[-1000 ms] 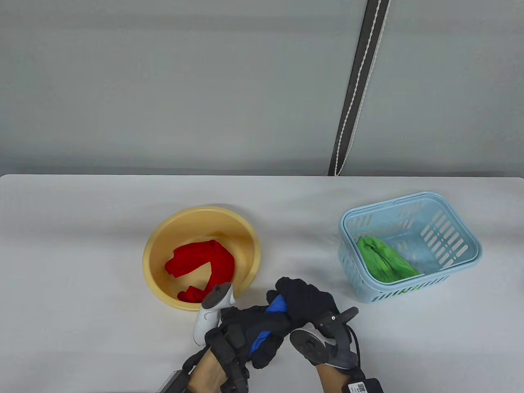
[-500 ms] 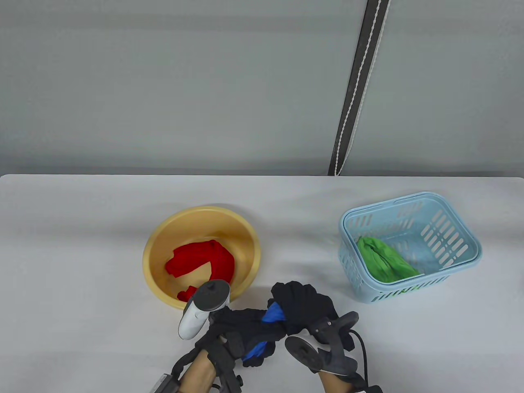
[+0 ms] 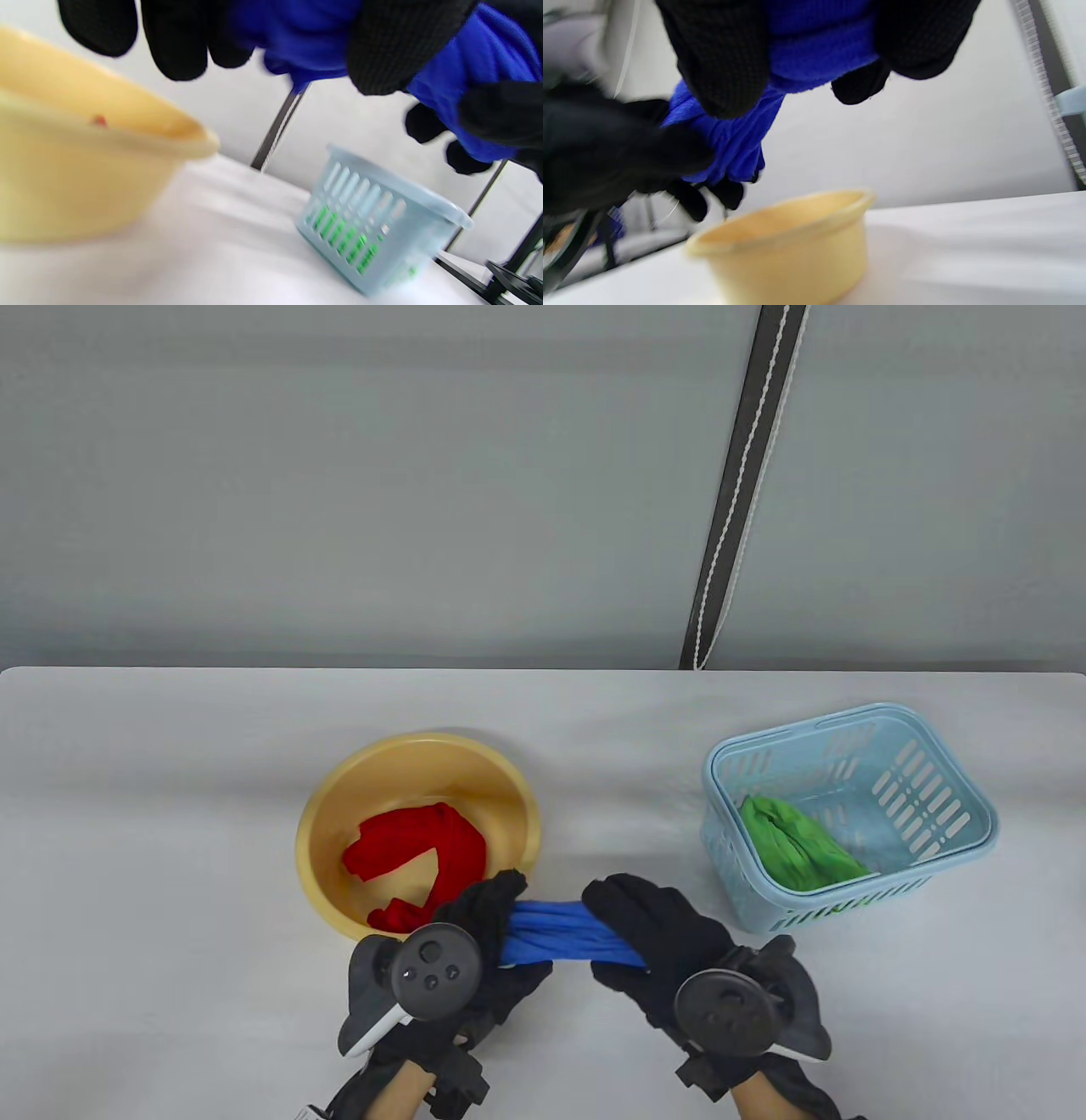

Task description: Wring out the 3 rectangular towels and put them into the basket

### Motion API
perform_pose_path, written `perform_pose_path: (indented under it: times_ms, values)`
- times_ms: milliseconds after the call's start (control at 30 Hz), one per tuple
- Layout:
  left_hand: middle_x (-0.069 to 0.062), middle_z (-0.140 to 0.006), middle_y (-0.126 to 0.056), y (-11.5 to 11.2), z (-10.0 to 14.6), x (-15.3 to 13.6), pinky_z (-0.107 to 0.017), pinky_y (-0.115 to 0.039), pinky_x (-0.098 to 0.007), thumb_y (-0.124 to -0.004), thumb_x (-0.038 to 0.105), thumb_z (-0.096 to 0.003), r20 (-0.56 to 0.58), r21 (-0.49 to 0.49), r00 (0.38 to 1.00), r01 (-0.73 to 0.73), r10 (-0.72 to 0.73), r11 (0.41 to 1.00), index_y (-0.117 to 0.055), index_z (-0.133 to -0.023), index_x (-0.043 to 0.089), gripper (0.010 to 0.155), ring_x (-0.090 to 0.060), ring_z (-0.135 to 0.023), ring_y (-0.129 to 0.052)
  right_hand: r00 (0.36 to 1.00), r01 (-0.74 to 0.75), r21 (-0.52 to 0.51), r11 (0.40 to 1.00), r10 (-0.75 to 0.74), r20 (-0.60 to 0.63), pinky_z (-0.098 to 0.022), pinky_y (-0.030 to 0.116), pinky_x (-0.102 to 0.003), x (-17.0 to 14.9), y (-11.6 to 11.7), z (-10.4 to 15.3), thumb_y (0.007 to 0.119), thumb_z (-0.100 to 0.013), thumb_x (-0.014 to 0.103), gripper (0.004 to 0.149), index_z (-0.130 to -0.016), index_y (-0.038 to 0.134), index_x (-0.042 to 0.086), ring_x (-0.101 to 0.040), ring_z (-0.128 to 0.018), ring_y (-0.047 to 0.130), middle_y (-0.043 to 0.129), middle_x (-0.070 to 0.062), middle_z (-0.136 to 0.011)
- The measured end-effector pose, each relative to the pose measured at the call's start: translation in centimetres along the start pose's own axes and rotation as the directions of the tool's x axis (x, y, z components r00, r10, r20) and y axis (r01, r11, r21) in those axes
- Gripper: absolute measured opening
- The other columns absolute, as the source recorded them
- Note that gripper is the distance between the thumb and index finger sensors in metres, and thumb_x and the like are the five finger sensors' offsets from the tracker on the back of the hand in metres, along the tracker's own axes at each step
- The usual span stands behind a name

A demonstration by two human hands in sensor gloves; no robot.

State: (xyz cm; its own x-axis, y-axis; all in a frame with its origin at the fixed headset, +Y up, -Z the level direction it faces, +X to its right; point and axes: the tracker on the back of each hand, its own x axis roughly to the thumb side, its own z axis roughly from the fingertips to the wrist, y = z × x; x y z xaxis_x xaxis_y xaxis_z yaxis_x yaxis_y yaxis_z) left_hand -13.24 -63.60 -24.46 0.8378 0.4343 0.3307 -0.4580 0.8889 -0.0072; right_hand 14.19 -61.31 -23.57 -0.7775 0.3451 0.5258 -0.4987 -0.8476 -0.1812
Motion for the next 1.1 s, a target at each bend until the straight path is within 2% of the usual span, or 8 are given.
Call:
perform_pose_path:
  times_ms: [133, 267, 367, 433, 500, 700, 933, 1100]
  values:
    - [-0.017, -0.118, -0.063, 3.6, -1.1, -1.3, -0.065, -0.071, -0.067, -0.082, 0.06, -0.0515, -0.053, 0.07, 0.995, 0.084, -0.081, 0.994, -0.042, -0.117, 0.02, 0.086, -0.05, -0.097, -0.077, 0.966, -0.047, -0.118, 0.992, 0.015, -0.258, -0.054, 0.08, -0.056, -5.2, -4.2, -1.0, 0.092, -0.048, 0.04, 0.075, -0.112, 0.057, 0.024, -0.039, -0.083, 0.092, 0.073, -0.014, -0.108]
    - [-0.017, -0.12, -0.06, 6.1, -2.3, -3.2, -0.067, -0.068, -0.068, -0.081, 0.059, -0.0523, -0.141, 0.017, 0.979, 0.15, -0.146, 0.989, -0.044, -0.116, 0.021, 0.083, -0.05, -0.1, -0.073, 0.891, -0.158, -0.171, 0.973, 0.066, -0.449, -0.06, 0.072, -0.063, -9.6, -6.3, -1.3, 0.091, -0.048, 0.043, 0.075, -0.112, 0.058, 0.024, -0.04, -0.087, 0.088, 0.075, -0.012, -0.108]
    - [-0.016, -0.12, -0.059, 7.1, -3.1, -4.4, -0.067, -0.067, -0.069, -0.081, 0.056, -0.0527, -0.204, -0.047, 0.964, 0.167, -0.173, 0.985, -0.044, -0.116, 0.021, 0.082, -0.05, -0.1, -0.072, 0.818, -0.208, -0.122, 0.971, 0.104, -0.566, -0.064, 0.065, -0.069, -12.8, -6.6, -1.3, 0.091, -0.048, 0.044, 0.077, -0.113, 0.056, 0.021, -0.046, -0.094, 0.081, 0.073, -0.016, -0.109]
    - [-0.016, -0.121, -0.058, 7.3, -3.6, -4.8, -0.068, -0.066, -0.069, -0.082, 0.055, -0.0527, -0.229, -0.08, 0.954, 0.177, -0.191, 0.981, -0.045, -0.116, 0.021, 0.081, -0.05, -0.101, -0.071, 0.798, -0.217, -0.064, 0.974, 0.139, -0.586, -0.066, 0.06, -0.072, -13.9, -6.4, -1.2, 0.087, -0.049, 0.047, 0.081, -0.116, 0.051, 0.019, -0.051, -0.1, 0.072, 0.068, -0.019, -0.113]
    - [-0.017, -0.121, -0.059, 7.2, -4.0, -5.0, -0.067, -0.066, -0.069, -0.082, 0.054, -0.0528, -0.253, -0.102, 0.947, 0.179, -0.2, 0.979, -0.046, -0.116, 0.021, 0.08, -0.05, -0.101, -0.071, 0.82, -0.164, 0.012, 0.986, 0.144, -0.553, -0.069, 0.05, -0.077, -14.6, -5.9, -1.3, 0.084, -0.051, 0.049, 0.085, -0.118, 0.042, 0.019, -0.055, -0.107, 0.057, 0.056, -0.022, -0.119]
    - [-0.018, -0.118, -0.064, 6.0, -5.7, -4.8, -0.067, -0.067, -0.069, -0.083, 0.054, -0.0521, -0.26, -0.183, 0.939, 0.182, -0.226, 0.966, -0.052, -0.114, 0.02, 0.077, -0.05, -0.099, -0.074, 0.871, -0.176, 0.036, 0.984, 0.173, -0.46, -0.07, 0.043, -0.078, -12.2, -4.7, -0.8, 0.082, -0.053, 0.051, 0.089, -0.119, 0.033, 0.02, -0.057, -0.11, 0.045, 0.043, -0.024, -0.122]
    - [-0.017, -0.111, -0.078, 3.1, -9.3, -6.1, -0.064, -0.074, -0.065, -0.082, 0.057, -0.0521, -0.324, -0.326, 0.912, 0.14, -0.25, 0.935, -0.064, -0.11, 0.016, 0.073, -0.047, -0.092, -0.086, 0.94, -0.167, 0.015, 0.986, 0.164, -0.299, -0.07, 0.041, -0.078, -5.3, -2.6, -0.4, 0.081, -0.054, 0.052, 0.091, -0.12, 0.027, 0.022, -0.057, -0.111, 0.04, 0.038, -0.025, -0.123]
    - [-0.018, -0.109, -0.081, -0.2, -12.2, -8.7, -0.063, -0.076, -0.064, -0.081, 0.062, -0.0516, -0.417, -0.495, 0.863, 0.046, -0.284, 0.868, -0.063, -0.111, 0.013, 0.079, -0.047, -0.09, -0.088, 0.955, -0.208, 0.051, 0.977, 0.214, -0.204, -0.071, 0.036, -0.079, -0.7, 0.6, 0.0, 0.081, -0.053, 0.055, 0.094, -0.119, 0.02, 0.025, -0.057, -0.112, 0.031, 0.029, -0.024, -0.124]
